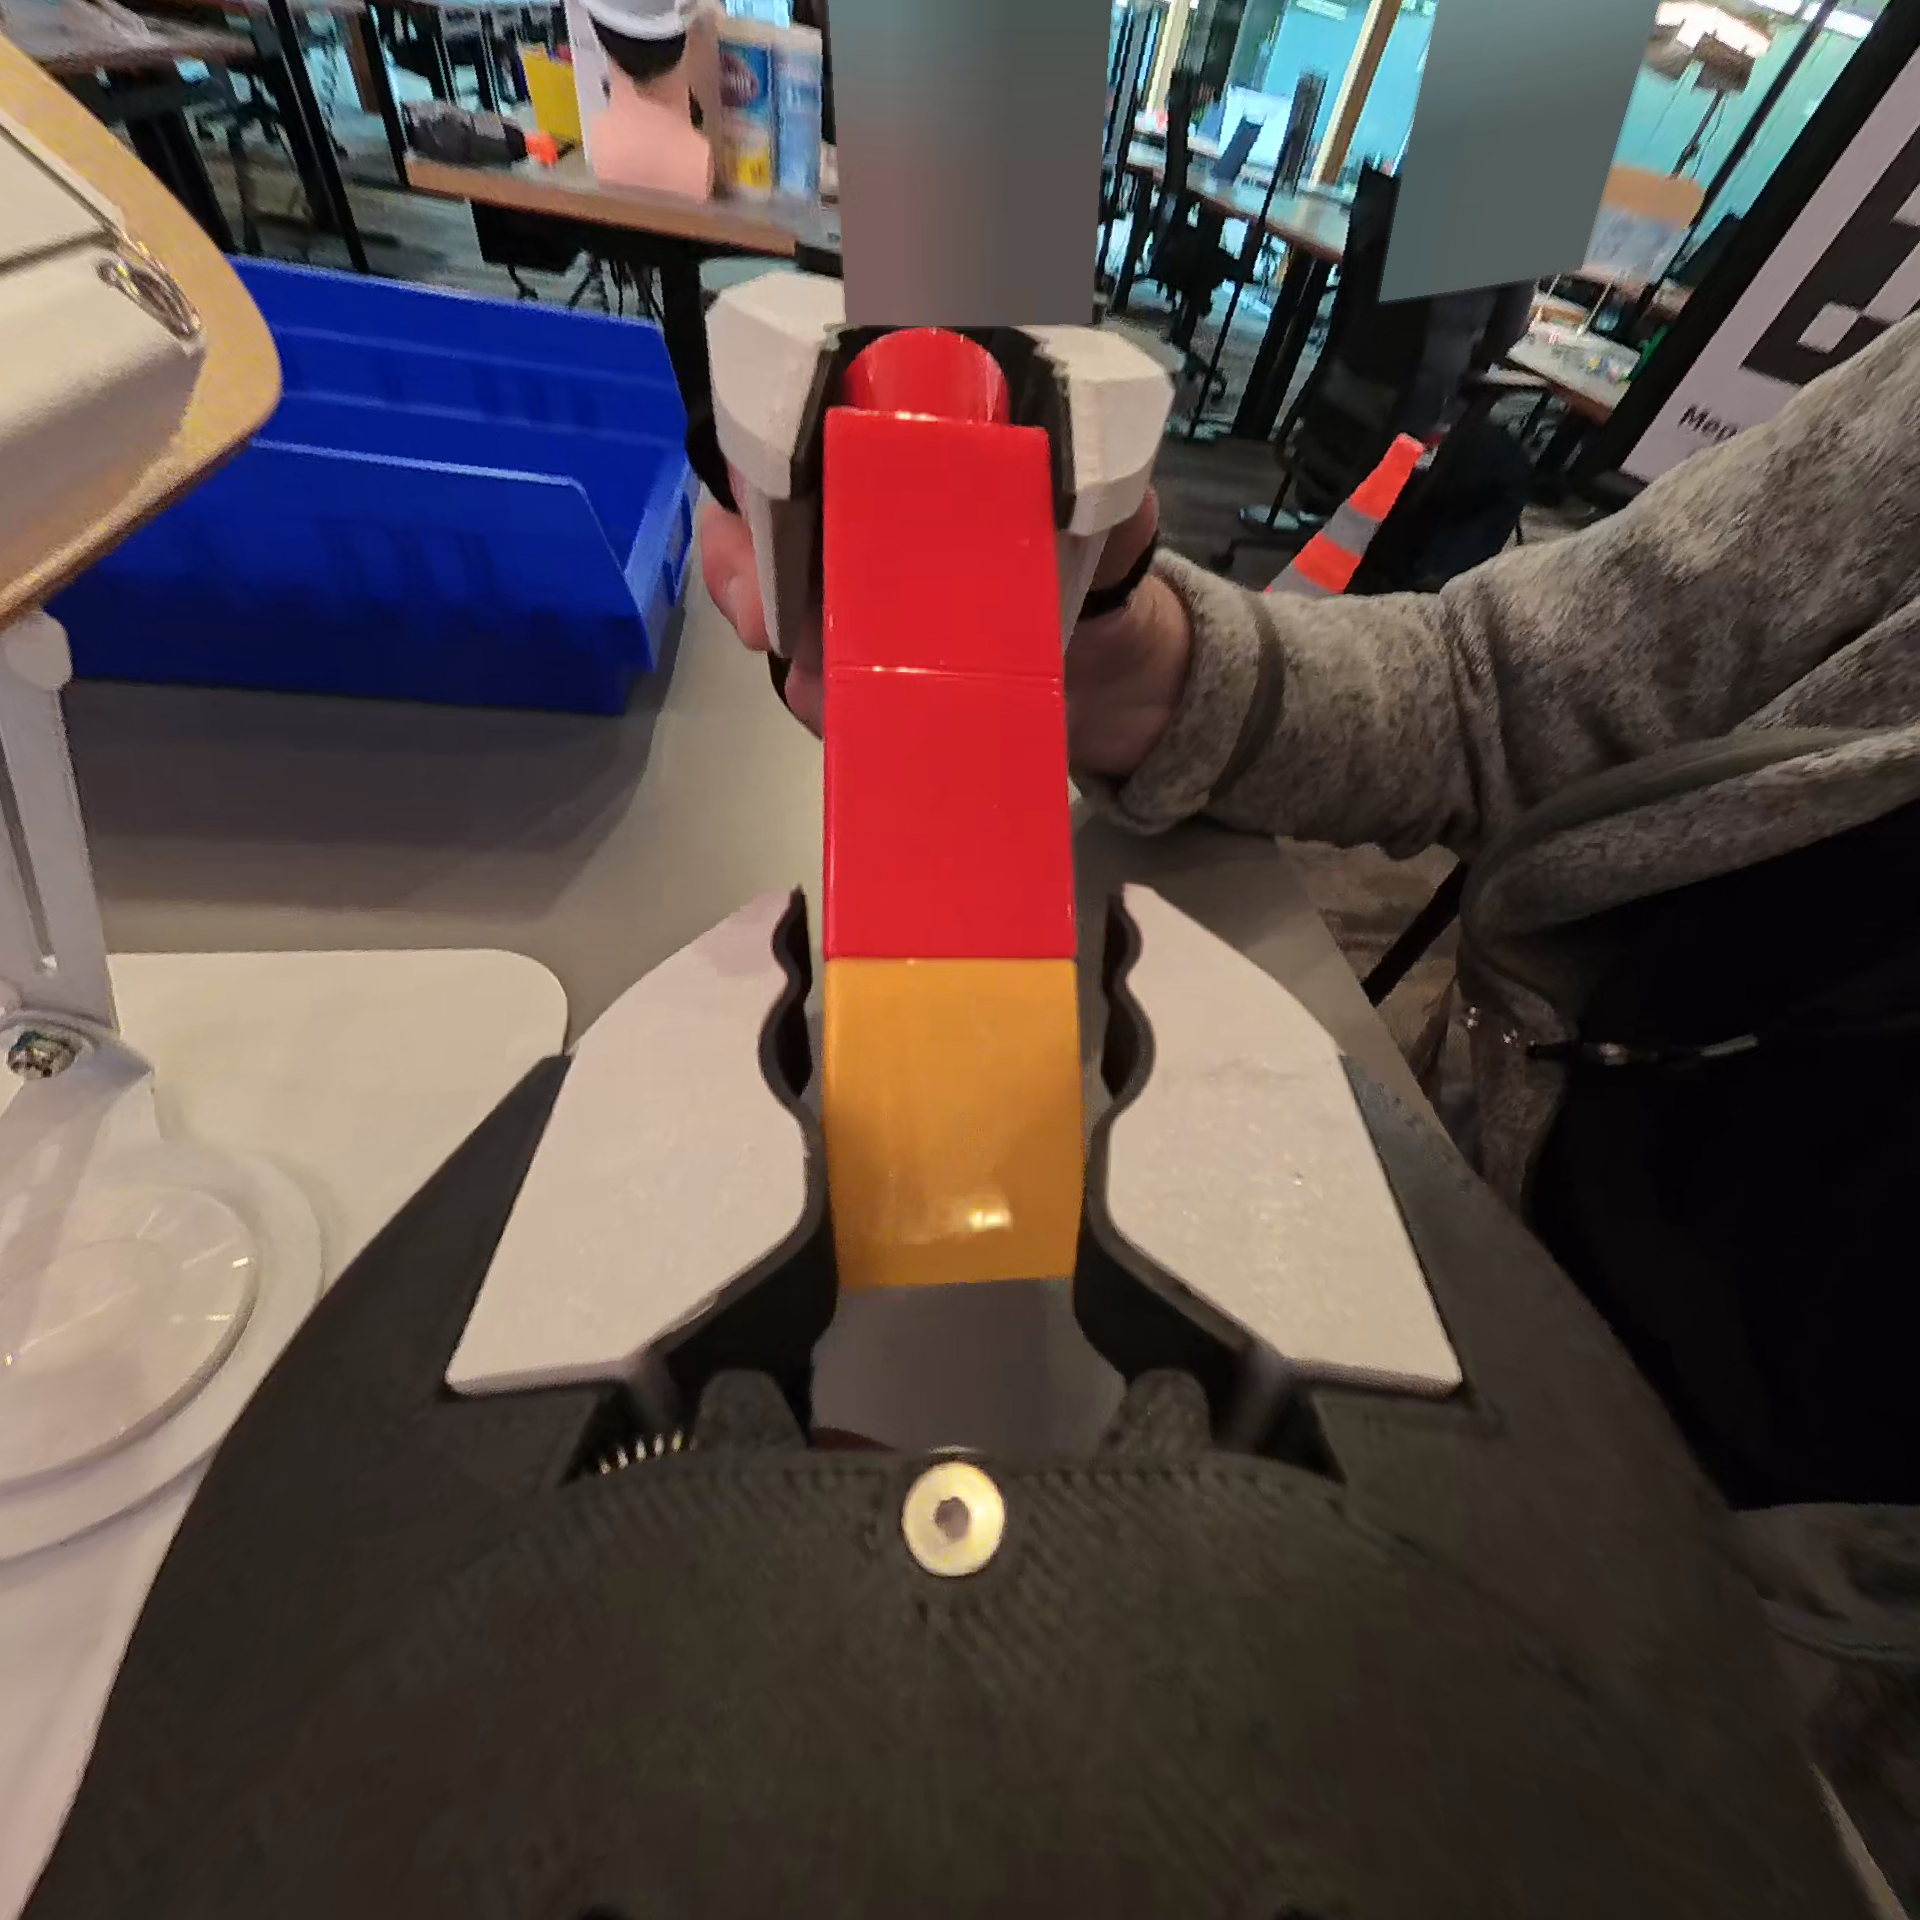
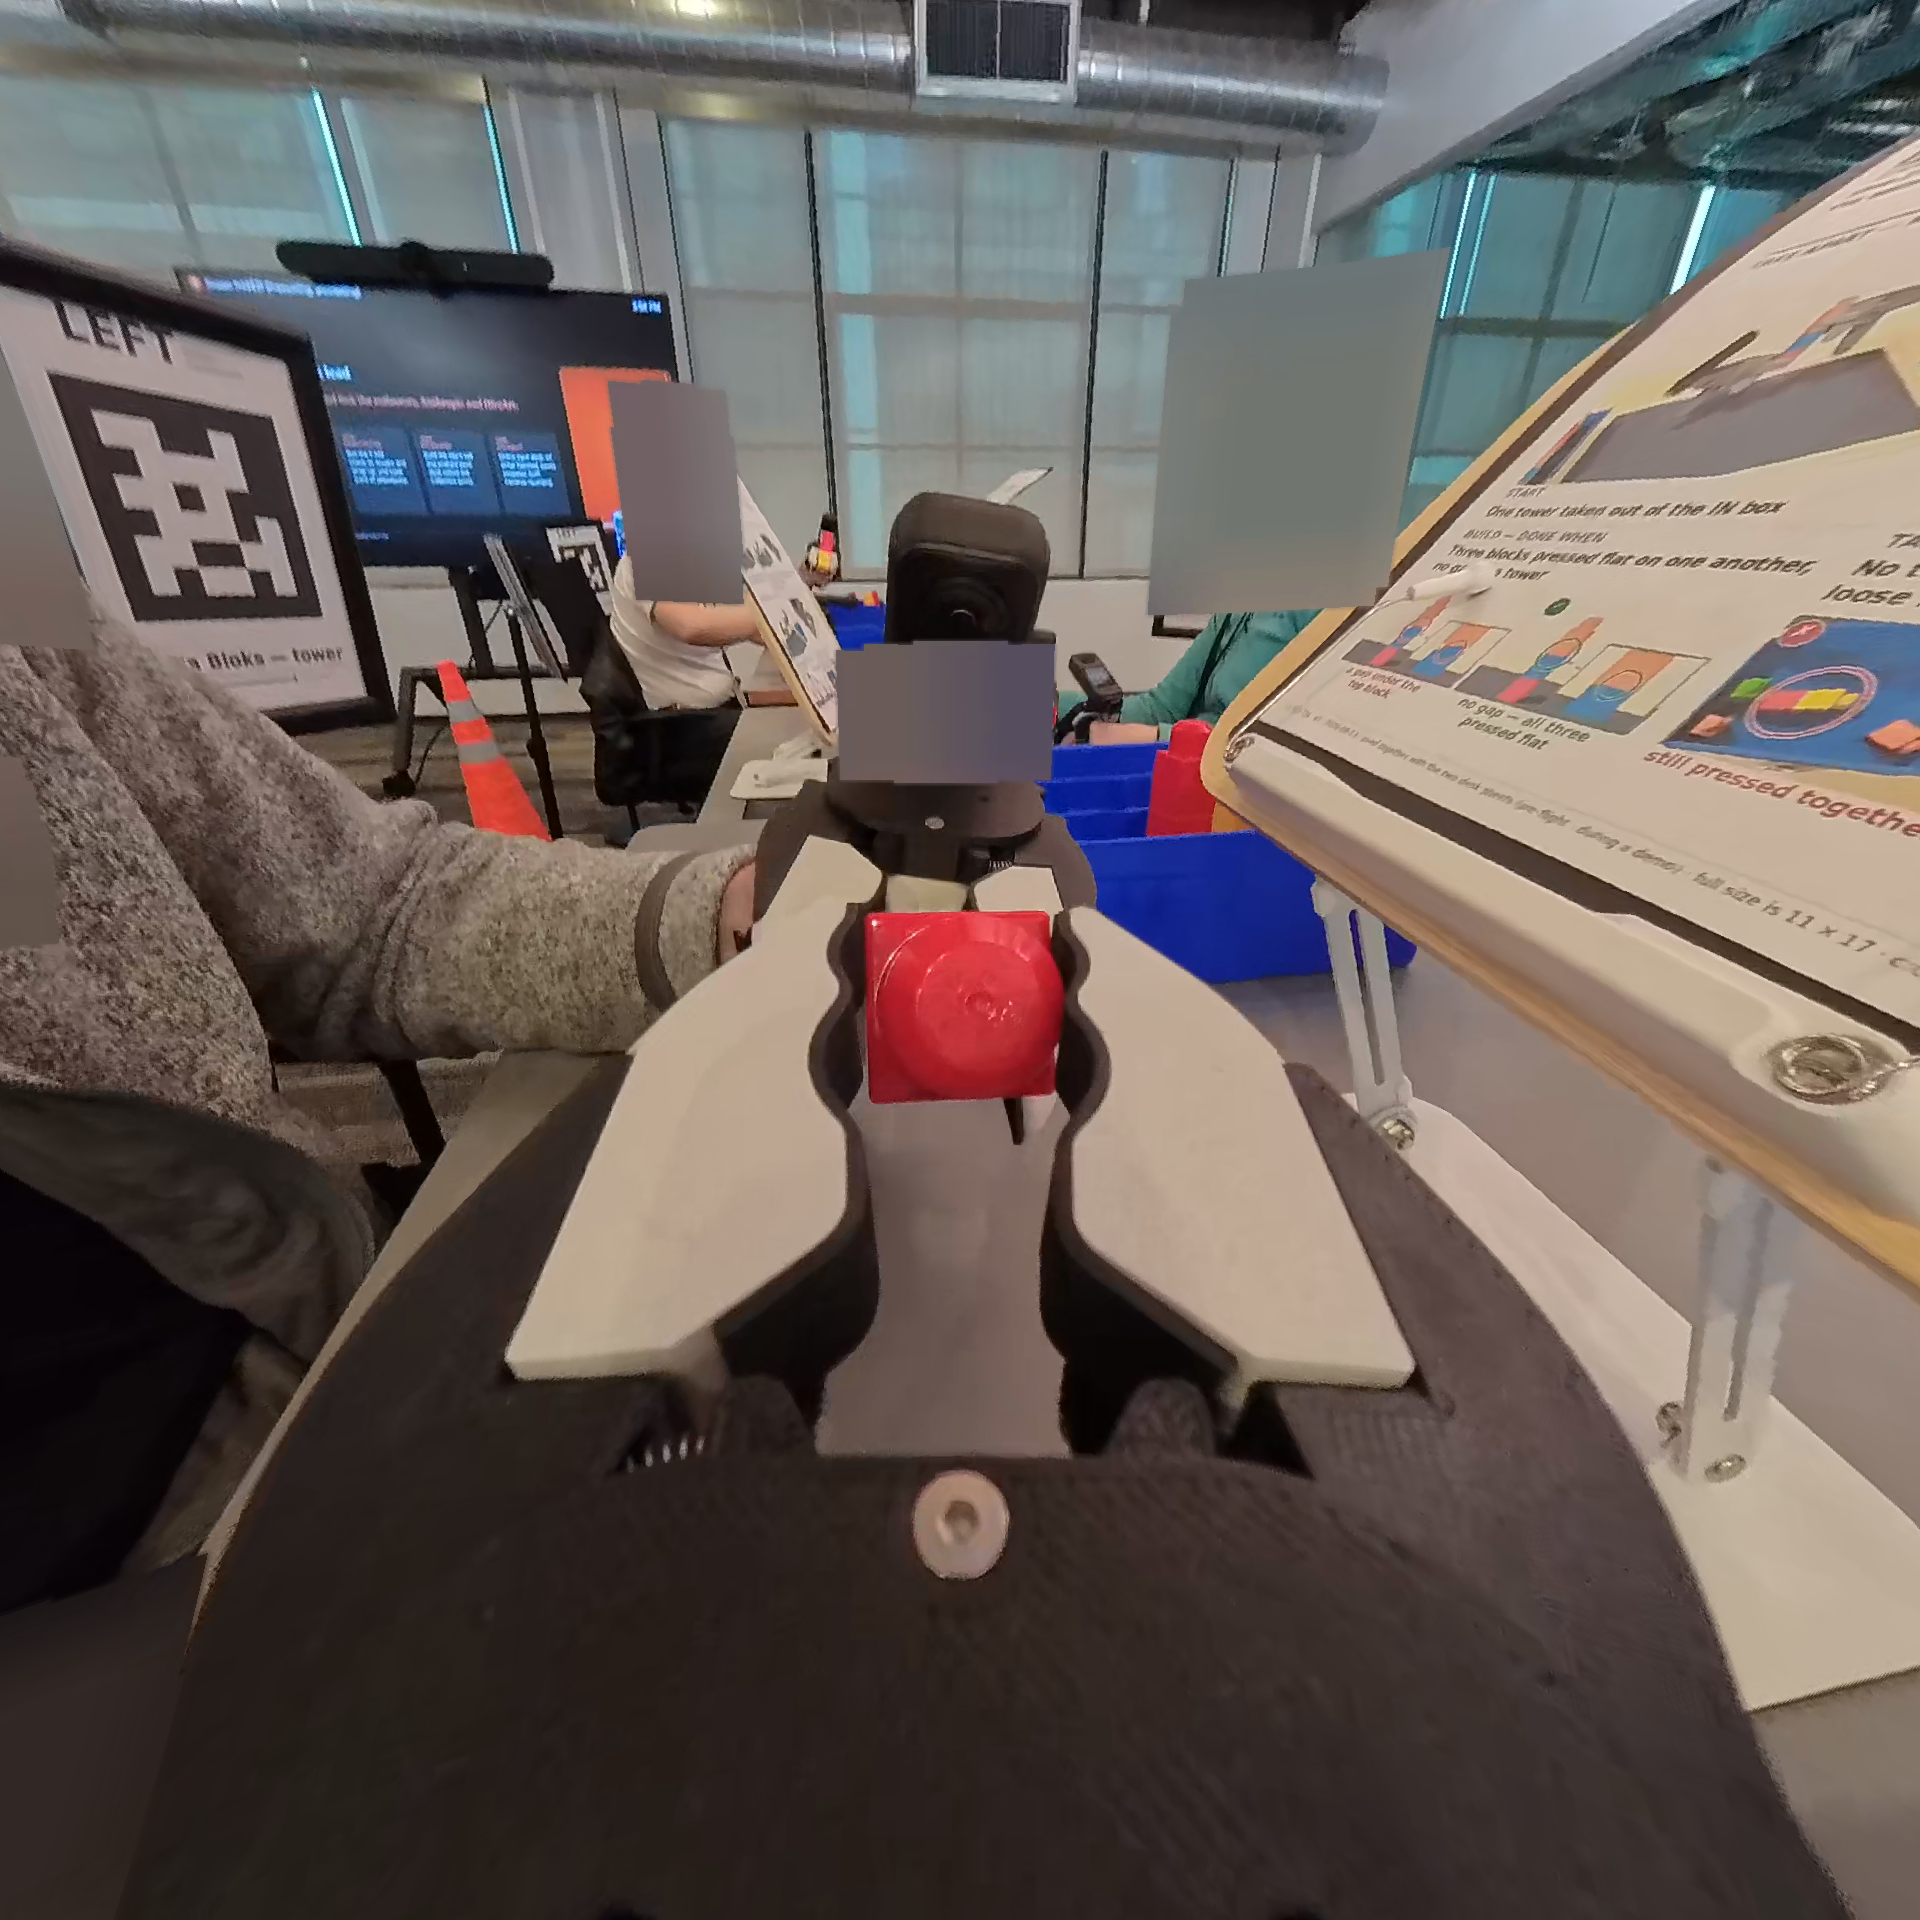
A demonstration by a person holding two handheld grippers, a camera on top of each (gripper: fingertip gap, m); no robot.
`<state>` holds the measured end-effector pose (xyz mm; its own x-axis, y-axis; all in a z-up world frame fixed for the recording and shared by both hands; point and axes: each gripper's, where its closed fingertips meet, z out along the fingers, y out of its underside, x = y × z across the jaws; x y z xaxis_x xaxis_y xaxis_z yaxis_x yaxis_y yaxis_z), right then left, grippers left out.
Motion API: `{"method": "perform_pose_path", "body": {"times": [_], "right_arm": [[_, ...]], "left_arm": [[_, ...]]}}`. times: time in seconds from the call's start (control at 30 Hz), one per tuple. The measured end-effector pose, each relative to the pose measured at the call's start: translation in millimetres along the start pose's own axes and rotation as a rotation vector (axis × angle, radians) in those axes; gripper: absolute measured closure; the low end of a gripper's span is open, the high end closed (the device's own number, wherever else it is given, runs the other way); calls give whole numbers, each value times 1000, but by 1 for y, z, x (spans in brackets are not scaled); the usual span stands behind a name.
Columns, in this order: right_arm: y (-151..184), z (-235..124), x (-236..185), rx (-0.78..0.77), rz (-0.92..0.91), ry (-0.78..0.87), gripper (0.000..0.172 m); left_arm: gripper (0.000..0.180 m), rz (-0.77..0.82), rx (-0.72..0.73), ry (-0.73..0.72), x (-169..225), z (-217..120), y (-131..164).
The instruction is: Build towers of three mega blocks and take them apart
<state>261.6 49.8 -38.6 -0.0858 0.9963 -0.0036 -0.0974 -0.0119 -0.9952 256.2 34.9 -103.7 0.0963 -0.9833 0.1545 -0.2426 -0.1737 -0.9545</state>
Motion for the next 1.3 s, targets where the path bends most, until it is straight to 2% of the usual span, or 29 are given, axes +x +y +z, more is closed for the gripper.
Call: {"method": "perform_pose_path", "body": {"times": [0.4, 0.7, 0.77, 0.9, 1.13, 1.3], "right_arm": [[-7, -5, 3, 69, 31, -7, 137], [-13, -10, 5, 111, 44, -4, 137], [-11, -8, 4, 101, 41, -7, 137], [-10, -7, 4, 105, 43, -11, 137], [-9, -7, 2, 91, 36, -23, 137], [4, -6, -2, -37, 28, -52, 128]], "left_arm": [[124, 73, 167, -80, -4, -6, -24], [124, 82, 227, -112, -7, -11, -31], [129, 81, 246, -100, -5, -12, -34], [140, 89, 248, -79, -2, -11, -34], [140, 103, 209, -92, -1, -11, -32], [140, 119, 134, -76, 3, -13, -26]]}}
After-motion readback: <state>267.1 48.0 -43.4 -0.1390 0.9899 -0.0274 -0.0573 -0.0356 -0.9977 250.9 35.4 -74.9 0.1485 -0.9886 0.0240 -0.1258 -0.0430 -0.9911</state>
